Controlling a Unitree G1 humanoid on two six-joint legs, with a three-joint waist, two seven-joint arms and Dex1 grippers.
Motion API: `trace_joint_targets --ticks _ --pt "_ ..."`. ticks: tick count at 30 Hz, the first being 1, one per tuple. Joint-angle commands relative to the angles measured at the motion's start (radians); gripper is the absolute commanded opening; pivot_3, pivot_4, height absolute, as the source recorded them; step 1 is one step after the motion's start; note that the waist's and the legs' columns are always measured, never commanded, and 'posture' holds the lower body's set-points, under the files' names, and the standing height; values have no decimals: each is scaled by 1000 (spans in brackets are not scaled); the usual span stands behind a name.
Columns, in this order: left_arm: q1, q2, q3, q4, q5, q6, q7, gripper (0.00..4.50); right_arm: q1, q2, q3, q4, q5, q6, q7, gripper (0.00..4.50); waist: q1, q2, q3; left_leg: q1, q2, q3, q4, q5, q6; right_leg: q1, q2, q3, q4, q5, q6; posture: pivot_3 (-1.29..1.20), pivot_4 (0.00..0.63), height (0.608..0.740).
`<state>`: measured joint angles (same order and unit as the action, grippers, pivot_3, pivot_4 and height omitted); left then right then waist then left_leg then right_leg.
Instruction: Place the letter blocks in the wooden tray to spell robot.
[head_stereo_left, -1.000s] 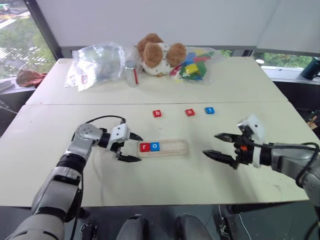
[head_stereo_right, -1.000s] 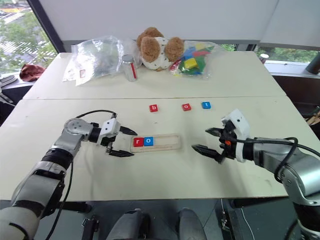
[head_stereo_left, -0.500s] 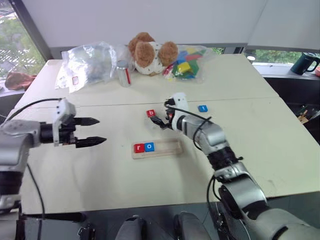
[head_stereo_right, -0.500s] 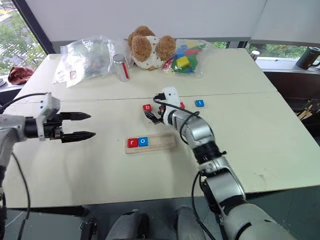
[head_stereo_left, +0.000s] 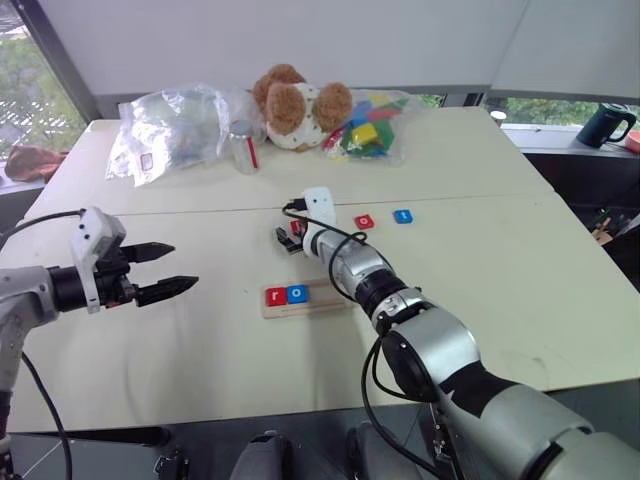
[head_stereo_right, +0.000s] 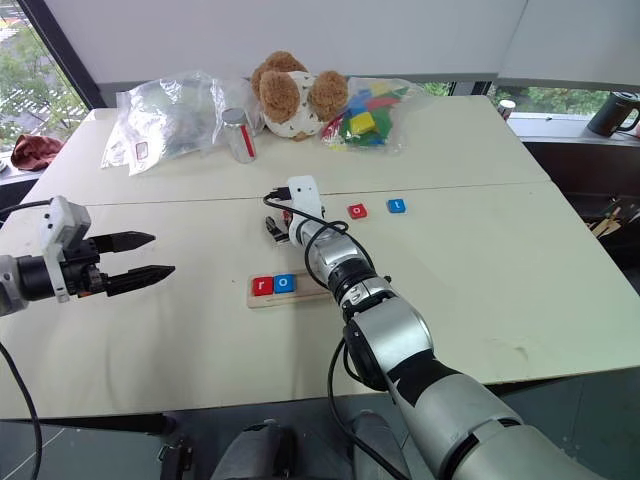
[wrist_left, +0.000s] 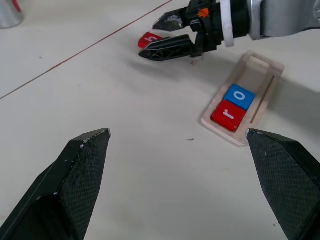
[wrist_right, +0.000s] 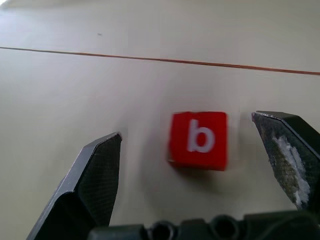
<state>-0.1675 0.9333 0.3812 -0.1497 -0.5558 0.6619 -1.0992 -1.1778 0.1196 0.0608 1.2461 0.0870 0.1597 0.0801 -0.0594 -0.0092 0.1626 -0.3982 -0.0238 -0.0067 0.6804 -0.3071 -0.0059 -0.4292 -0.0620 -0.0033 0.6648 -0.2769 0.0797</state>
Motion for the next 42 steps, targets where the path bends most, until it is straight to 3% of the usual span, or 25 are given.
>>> trace_joint_targets --ticks 1,4,5,7,12,17,20,25,28,30,33,37,42 --pt "7 13 58 -26 -23 -13 16 4481 -23 27 -22 28 -23 -21 -7 4500 -9 0 0 0 0 0 0 0 0 0 0 0 0 0 0 0 150 740" --pt "9 17 59 -16 -26 -23 17 4481 -21 44 -32 39 -34 -24 -4 4500 -13 0 0 1 0 0 -1 1 -1 0 0 0 0 0 0 0 150 740" --pt "8 15 57 -5 -23 -33 15 4499 -22 52 -41 42 -33 -25 -13 4245 -13 0 0 1 0 0 -1 1 -1 0 0 0 0 0 0 0 150 740" --pt "8 12 50 15 -16 -51 12 4500 -25 64 -55 48 -34 -30 -16 3615 -13 0 0 2 0 0 -2 1 -2 0 0 0 0 0 0 0 150 740" --pt "5 14 36 40 -13 -80 4 4500 -25 78 -74 65 -58 -31 -63 1177 -16 0 0 3 0 0 -3 1 -2 0 0 0 0 0 0 0 150 740" --pt "16 21 19 20 -25 -82 -25 4500 -25 33 -59 14 -97 -84 -48 1154 -14 0 0 4 0 0 -3 2 -3 0 0 0 0 0 0 0 150 740" --pt "15 9 -16 -32 -41 -66 -34 4500 23 -21 -54 -167 -93 -75 1 1154 -6 0 0 3 0 0 -4 2 -3 0 0 0 0 0 0 0 150 740" --pt "-72 -43 -167 -146 -72 -22 -21 4500 498 -172 -37 -1277 -53 516 59 1154 27 1 -2 -7 -1 -7 -1 1 -1 -2 0 0 0 0 0 0 150 740" --pt "-147 -73 -240 -141 -72 -14 -28 4500 692 -223 -59 -1679 -44 807 39 1154 42 1 -2 -13 -3 -11 0 0 0 -7 0 1 0 0 0 0 150 740" --pt "-188 -85 -272 -124 -70 -16 -41 4500 774 -251 -57 -1822 -57 911 29 1154 37 1 -2 -13 -3 -10 1 0 0 -7 1 1 0 0 0 0 150 740" --pt "-250 -108 -327 -94 -67 -19 -65 4500 904 -280 -87 -1948 -84 1006 2 1154 41 1 -2 -9 -2 -5 1 -1 4 -7 1 1 -1 0 0 0 150 740" --pt "-290 -107 -391 -42 -25 -57 -115 4500 1010 -172 -188 -2001 -83 1148 -60 1154 41 1 -2 0 -1 -4 1 0 5 1 3 1 0 0 0 0 150 740" --pt "-343 -122 -434 14 6 -84 -146 4500 1030 -139 -193 -1879 -94 1057 -92 1154 40 1 -2 6 0 -3 1 0 5 7 5 3 0 0 0 0 150 740"
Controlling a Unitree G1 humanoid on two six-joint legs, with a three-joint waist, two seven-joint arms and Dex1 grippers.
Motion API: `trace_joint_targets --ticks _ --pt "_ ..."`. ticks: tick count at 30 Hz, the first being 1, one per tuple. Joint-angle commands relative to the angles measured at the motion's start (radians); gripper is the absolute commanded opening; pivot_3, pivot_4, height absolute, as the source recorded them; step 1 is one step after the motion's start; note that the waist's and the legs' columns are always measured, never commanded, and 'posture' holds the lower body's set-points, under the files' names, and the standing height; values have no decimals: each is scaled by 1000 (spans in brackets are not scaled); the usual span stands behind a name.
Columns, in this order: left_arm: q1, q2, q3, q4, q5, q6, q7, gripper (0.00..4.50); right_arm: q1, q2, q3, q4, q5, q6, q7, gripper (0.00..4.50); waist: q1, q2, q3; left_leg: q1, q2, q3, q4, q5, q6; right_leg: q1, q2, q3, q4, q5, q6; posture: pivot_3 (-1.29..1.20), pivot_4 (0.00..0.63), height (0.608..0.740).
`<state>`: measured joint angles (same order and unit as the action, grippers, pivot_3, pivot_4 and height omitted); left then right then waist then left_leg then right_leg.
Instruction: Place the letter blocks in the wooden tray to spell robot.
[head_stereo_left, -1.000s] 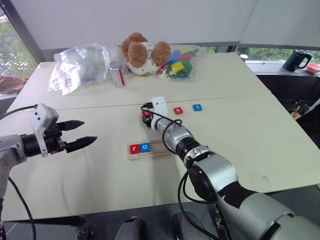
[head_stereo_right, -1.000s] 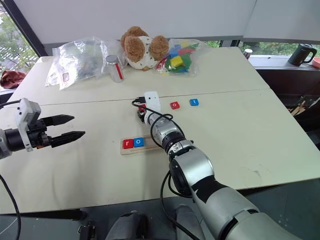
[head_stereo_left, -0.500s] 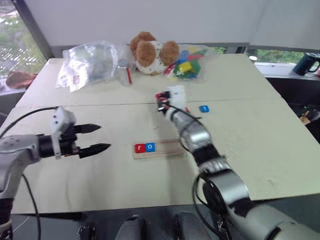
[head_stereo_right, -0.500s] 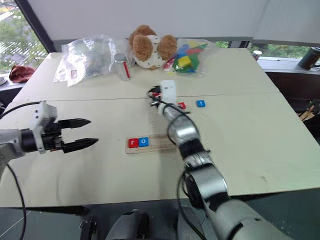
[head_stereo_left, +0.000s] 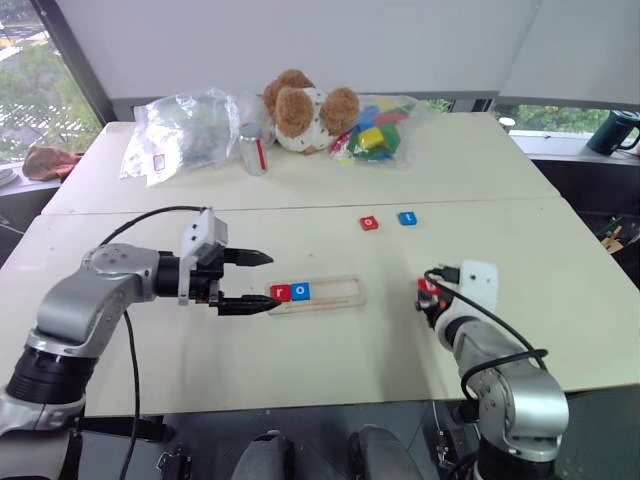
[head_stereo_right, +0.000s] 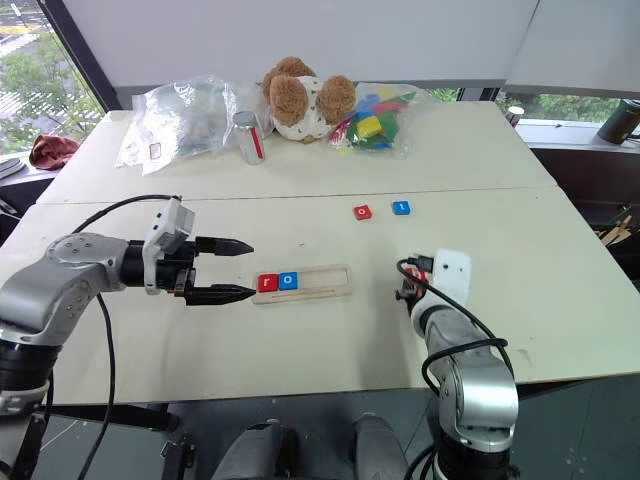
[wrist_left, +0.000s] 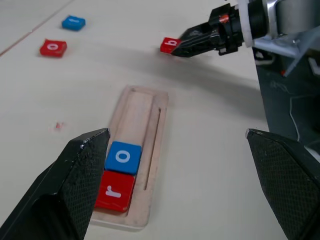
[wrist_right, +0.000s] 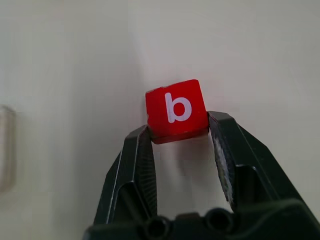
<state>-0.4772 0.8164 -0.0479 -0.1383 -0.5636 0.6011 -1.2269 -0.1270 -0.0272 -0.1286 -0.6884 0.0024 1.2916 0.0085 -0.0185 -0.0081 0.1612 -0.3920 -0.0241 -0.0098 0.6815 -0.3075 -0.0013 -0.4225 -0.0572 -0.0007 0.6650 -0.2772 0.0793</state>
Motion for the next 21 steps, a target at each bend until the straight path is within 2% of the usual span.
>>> trace_joint_targets --ticks 1,3,4,7,8,10,12,14,16,18,21 --pt "-38 -5 -10 6 17 -26 -24 4500 -23 6 -3 87 -10 -104 -24 1154 -1 0 0 0 0 0 0 0 0 0 0 0 0 0 0 0 150 740" --pt "-41 2 -17 7 26 -28 -38 4500 -24 1 -5 135 -16 -152 -35 2245 -2 0 0 0 0 1 0 0 0 0 0 0 0 0 0 0 150 740" --pt "-40 8 -18 8 31 -31 -44 4500 -23 2 -7 148 -15 -166 -37 2596 -2 0 0 0 0 1 0 0 0 0 0 0 0 0 0 0 150 740" --pt "-40 21 -10 13 41 -33 -61 4500 -19 -3 -11 151 -14 -177 -41 4105 -2 0 0 0 1 1 0 0 0 0 1 1 0 0 0 0 150 740" --pt "-38 25 -6 15 42 -34 -65 4500 -17 -2 -12 144 -12 -174 -41 4434 -2 0 0 0 1 1 0 0 0 0 1 1 -1 0 0 0 150 740" --pt "-37 37 5 20 40 -33 -72 4500 -33 -40 -30 88 7 -154 -5 4434 -1 0 0 0 1 1 0 0 0 0 1 1 0 0 0 0 150 740" --pt "-32 47 14 20 36 -31 -83 4500 -58 -155 -31 46 20 -200 78 4434 0 0 0 0 1 1 0 0 0 0 1 1 -1 0 0 0 150 740" --pt "-20 57 17 8 27 -29 -97 4500 -68 -362 -47 85 116 -360 348 4434 3 2 1 -1 1 2 0 0 1 0 0 1 -1 0 0 0 150 740" --pt "-4 66 6 -11 30 -40 -112 4500 -59 -520 -70 180 204 -494 577 4434 4 2 2 0 0 3 0 -2 3 1 0 0 -3 0 1 0 150 740" --pt "8 71 -7 -24 40 -53 -123 4500 -50 -610 -85 283 252 -587 706 4434 4 1 1 1 2 3 0 -3 4 5 2 0 -7 0 1 0 150 740" --pt "19 72 -14 -43 42 -57 -131 4500 -48 -729 -42 525 240 -866 934 4434 6 1 1 2 4 1 0 -3 5 8 4 -1 -10 0 1 0 150 740"
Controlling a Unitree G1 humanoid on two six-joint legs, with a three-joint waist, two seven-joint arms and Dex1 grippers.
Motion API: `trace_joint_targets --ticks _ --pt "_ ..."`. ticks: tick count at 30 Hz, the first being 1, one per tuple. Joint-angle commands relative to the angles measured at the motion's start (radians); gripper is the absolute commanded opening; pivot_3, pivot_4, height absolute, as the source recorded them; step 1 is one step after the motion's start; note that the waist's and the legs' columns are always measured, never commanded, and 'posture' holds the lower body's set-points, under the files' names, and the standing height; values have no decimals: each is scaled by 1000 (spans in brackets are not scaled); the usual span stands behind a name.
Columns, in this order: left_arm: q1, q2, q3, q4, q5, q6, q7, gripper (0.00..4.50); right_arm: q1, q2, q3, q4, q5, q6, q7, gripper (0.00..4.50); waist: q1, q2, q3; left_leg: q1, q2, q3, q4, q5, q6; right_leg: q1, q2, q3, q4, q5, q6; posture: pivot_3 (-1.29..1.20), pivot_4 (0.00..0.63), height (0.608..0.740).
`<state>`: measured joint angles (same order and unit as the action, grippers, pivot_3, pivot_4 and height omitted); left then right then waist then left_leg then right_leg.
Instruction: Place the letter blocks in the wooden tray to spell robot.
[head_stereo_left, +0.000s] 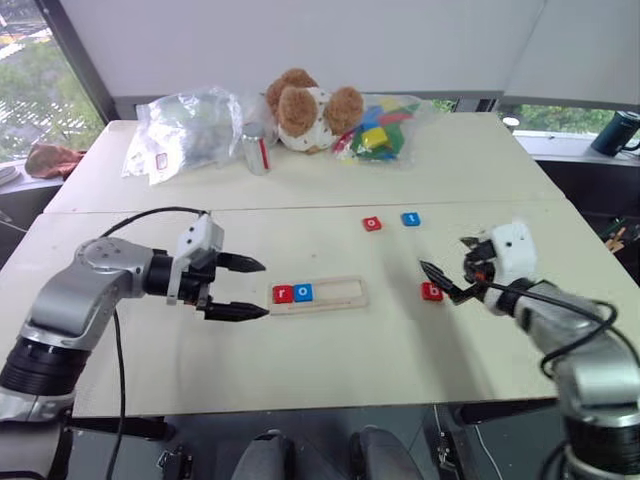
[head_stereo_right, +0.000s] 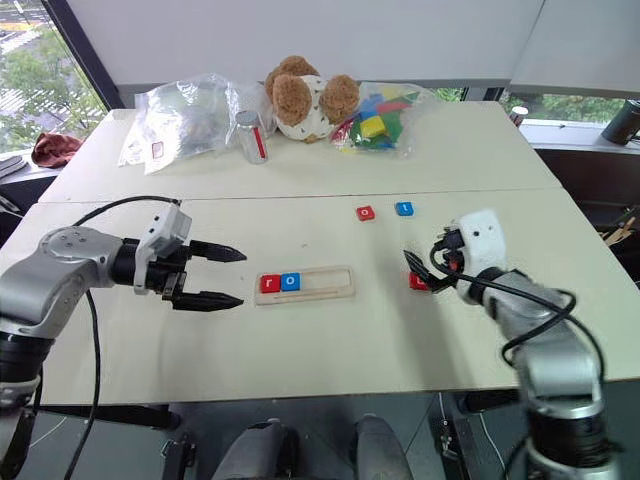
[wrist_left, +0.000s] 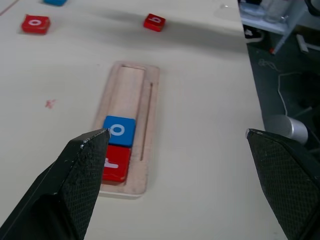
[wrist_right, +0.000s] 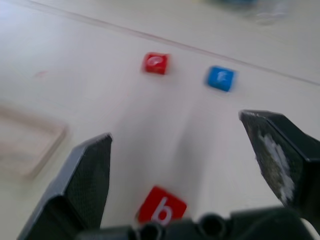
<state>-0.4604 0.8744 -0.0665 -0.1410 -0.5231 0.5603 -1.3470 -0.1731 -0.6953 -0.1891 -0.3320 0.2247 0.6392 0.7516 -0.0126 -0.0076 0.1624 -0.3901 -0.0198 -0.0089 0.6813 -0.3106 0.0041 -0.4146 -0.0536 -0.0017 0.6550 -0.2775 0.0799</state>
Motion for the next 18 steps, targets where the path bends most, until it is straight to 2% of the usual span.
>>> trace_joint_targets --ticks 1,4,9,18 --pt "8 16 8 -54 -3 -11 -10 4500 -29 -84 40 267 15 -303 267 4434 -1 0 0 0 0 0 0 0 0 0 0 0 0 0 0 0 150 740" --pt "30 34 31 -94 -20 11 -3 4500 -147 -119 122 523 -24 -485 407 4434 -10 1 1 1 0 3 1 0 0 1 -2 2 -1 0 0 0 150 740" --pt "58 71 68 -116 -29 31 16 4500 -293 -103 207 814 -84 -691 512 4434 -5 1 1 2 0 3 0 0 0 1 -2 2 0 0 0 0 150 740" --pt "110 110 125 -155 -52 62 44 4500 -407 -97 292 1063 -143 -848 636 4434 0 1 1 1 -1 2 1 0 0 1 -5 1 -3 0 0 0 150 740"
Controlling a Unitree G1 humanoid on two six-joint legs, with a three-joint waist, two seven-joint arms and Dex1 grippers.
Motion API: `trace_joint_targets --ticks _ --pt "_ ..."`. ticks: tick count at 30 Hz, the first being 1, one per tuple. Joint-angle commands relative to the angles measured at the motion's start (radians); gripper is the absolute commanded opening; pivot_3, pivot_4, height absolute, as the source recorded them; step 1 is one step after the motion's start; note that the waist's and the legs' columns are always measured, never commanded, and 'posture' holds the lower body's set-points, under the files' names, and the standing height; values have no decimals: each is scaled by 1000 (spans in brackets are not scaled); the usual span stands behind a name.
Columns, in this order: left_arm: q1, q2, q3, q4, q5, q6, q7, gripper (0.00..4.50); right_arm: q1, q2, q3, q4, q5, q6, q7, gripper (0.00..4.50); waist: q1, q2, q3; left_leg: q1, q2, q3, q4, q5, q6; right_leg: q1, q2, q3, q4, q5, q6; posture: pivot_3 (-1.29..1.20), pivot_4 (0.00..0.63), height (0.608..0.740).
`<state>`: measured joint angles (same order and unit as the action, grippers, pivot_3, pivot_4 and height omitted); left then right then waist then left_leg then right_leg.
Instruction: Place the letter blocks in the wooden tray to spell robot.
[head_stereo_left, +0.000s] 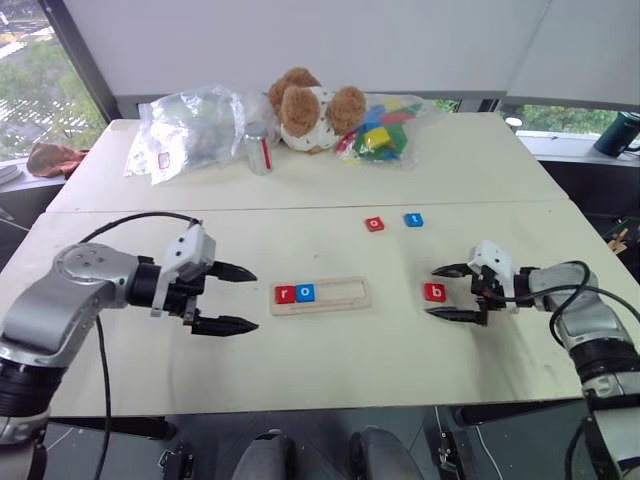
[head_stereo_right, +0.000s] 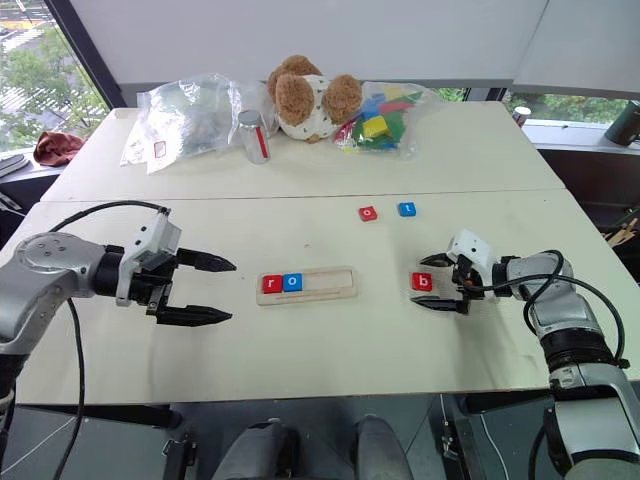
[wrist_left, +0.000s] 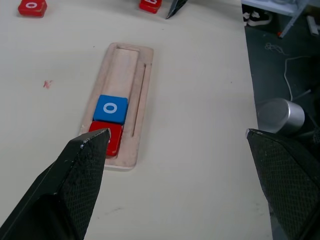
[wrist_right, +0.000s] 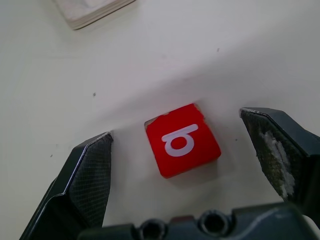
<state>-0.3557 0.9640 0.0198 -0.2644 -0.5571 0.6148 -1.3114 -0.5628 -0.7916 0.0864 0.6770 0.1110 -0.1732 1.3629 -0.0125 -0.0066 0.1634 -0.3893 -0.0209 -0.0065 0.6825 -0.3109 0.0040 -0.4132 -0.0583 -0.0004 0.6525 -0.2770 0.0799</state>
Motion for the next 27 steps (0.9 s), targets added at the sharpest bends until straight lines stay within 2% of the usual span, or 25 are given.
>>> trace_joint_targets --ticks 1,4,9,12,16,19,24,27 --pt "12 22 44 -35 -19 8 13 4500 -30 3 19 78 -34 -47 25 4434 1 0 0 0 0 0 0 0 0 0 0 0 0 0 0 0 150 740" --pt "27 28 54 -42 -23 9 20 4500 -61 6 30 137 -50 -79 35 3562 0 0 0 0 0 0 0 0 0 0 0 0 0 0 0 0 150 740" --pt "36 34 63 -38 -27 5 35 4500 -85 11 36 185 -54 -101 45 1161 -1 0 0 3 0 0 1 0 0 4 -2 0 0 0 0 0 150 740" --pt "44 45 73 -24 -23 -4 35 4500 -119 28 33 145 -46 -55 38 1172 -3 0 0 5 0 0 1 0 0 5 -2 0 -1 0 0 0 150 740" --pt "41 66 60 10 3 -35 13 4500 -172 103 82 -138 7 209 87 1172 -12 1 0 4 0 0 -1 0 -1 3 -2 0 0 0 0 0 150 740" --pt "28 74 49 38 22 -62 -1 4500 -222 183 133 -269 -10 333 56 1172 -19 2 0 -1 0 0 -2 1 -2 -5 -1 0 4 0 0 0 150 740" --pt "38 75 65 45 36 -76 8 4500 -317 295 202 -281 -34 453 19 1172 2 2 0 -6 -1 0 -1 4 -7 -12 -2 0 7 0 0 0 150 740" --pt "71 63 80 15 28 -69 32 4500 -361 343 239 -230 -52 454 17 1172 3 2 0 -8 -2 0 -1 3 -6 -13 -3 0 7 0 0 0 150 740"
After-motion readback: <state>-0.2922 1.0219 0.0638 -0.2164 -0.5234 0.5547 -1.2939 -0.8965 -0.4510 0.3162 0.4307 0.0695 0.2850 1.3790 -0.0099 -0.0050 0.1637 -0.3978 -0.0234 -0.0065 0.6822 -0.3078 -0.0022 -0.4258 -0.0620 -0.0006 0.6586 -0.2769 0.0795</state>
